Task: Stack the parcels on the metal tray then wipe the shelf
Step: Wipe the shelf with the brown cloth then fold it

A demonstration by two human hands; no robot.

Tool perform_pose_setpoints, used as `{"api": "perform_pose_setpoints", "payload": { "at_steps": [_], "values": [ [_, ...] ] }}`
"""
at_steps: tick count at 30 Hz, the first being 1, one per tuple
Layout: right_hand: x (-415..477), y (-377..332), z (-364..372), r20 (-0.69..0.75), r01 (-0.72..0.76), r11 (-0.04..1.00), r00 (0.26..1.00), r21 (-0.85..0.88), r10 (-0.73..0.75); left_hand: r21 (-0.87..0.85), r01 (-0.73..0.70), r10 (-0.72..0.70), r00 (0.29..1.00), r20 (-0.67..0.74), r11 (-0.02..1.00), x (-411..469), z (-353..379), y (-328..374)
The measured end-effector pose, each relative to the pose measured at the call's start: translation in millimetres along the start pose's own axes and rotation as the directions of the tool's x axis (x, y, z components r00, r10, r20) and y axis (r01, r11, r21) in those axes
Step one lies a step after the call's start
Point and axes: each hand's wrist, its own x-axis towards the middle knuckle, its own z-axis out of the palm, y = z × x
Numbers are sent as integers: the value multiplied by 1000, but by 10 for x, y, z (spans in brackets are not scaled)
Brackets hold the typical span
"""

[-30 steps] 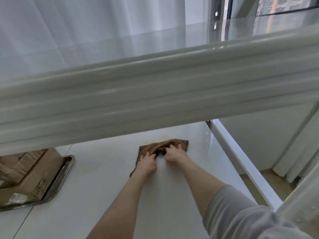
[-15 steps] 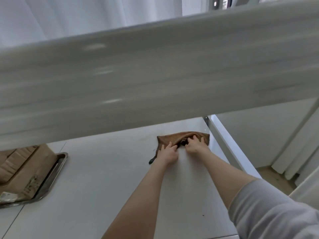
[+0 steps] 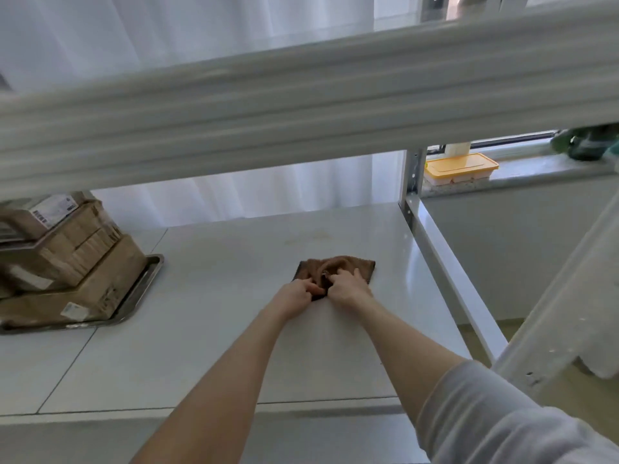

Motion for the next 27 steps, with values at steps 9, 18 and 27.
{"api": "perform_pose_setpoints", "payload": {
  "at_steps": [9,18,27],
  "values": [
    [-302,-65,16,120,75,997,990,12,-76,97,266,-263,964,-44,959,-194,-1,-308],
    [-630,616,-285,-56,-321,946,946,-43,318,54,-138,124,971,206,989,-491,630,894],
    [-1035,-242,243,-79,-135,977,989,-163,123,132,112,-109,994,-26,985,-1110,252,-162]
  ]
}}
